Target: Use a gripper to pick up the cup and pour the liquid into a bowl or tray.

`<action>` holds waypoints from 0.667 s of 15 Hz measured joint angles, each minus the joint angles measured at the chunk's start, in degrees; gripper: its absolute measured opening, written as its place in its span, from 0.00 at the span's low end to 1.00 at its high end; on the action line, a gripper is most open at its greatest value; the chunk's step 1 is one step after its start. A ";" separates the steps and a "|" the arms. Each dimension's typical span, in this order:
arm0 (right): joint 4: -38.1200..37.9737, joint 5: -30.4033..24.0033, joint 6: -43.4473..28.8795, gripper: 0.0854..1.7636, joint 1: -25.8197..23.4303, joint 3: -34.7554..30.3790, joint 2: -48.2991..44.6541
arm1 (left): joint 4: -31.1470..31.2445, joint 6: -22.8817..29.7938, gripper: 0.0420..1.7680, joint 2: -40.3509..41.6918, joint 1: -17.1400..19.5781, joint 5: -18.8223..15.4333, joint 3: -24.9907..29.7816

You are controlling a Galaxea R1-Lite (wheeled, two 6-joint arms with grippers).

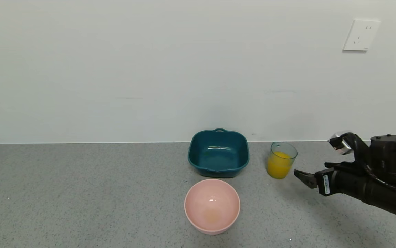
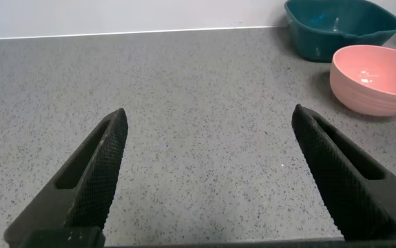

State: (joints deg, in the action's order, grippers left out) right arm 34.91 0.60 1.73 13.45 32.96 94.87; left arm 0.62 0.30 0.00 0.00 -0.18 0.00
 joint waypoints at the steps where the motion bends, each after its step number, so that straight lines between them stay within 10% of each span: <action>1: 2.29 0.56 -0.39 0.97 0.09 0.16 2.54 | 0.00 0.02 0.97 0.00 0.00 0.00 0.00; 10: 16.24 2.12 -3.71 0.97 0.11 4.02 20.30 | -0.02 0.00 0.97 0.00 0.00 0.02 0.00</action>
State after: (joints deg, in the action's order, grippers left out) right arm 51.15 2.72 -1.97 13.56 36.99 115.16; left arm 0.60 0.30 0.00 0.00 -0.16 0.00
